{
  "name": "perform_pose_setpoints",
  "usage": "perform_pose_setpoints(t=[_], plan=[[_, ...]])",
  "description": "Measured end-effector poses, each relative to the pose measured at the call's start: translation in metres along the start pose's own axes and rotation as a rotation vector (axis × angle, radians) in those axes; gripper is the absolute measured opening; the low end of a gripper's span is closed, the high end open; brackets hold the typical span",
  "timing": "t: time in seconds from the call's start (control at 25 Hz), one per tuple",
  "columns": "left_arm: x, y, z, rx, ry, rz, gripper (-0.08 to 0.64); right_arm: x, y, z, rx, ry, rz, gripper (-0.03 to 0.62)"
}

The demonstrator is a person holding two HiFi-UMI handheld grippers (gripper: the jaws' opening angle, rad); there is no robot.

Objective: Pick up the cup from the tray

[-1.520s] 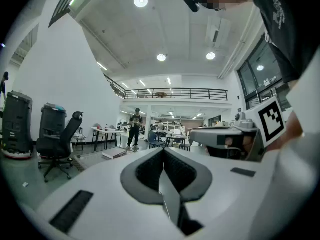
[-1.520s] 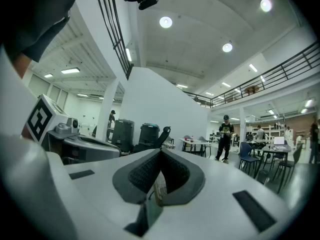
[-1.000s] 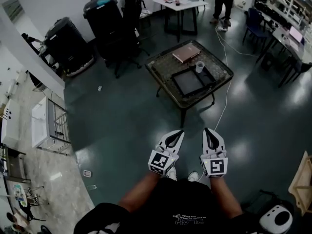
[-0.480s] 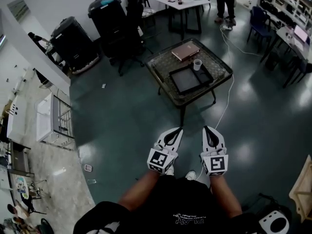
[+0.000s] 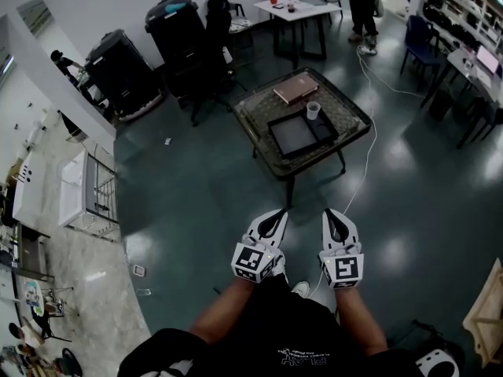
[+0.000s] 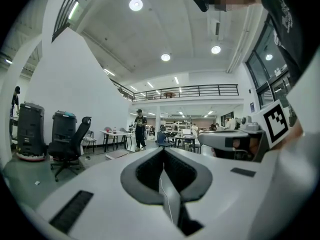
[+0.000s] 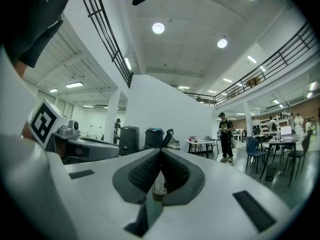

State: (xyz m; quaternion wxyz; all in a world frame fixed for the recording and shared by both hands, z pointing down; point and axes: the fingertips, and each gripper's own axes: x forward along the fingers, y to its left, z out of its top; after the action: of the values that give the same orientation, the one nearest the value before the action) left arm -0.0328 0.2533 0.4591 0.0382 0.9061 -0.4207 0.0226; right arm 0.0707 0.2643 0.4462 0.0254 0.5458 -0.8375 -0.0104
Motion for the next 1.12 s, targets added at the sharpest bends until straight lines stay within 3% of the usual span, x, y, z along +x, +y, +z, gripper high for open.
perform_pose_setpoints(t=[0.36, 0.72, 1.12], plan=[[0.031, 0.028, -0.005, -0.006, -0.012, 0.028, 0.009, 0.033, -0.017, -0.012, -0.013, 0.019, 0.016, 0.008], [0.074, 0.076, -0.011, -0.022, 0.018, 0.034, 0.009, 0.102, -0.032, -0.011, -0.004, 0.020, 0.031, 0.008], [0.121, 0.118, -0.019, -0.026, 0.029, -0.002, 0.009, 0.164, -0.051, -0.019, -0.015, 0.076, 0.034, 0.008]])
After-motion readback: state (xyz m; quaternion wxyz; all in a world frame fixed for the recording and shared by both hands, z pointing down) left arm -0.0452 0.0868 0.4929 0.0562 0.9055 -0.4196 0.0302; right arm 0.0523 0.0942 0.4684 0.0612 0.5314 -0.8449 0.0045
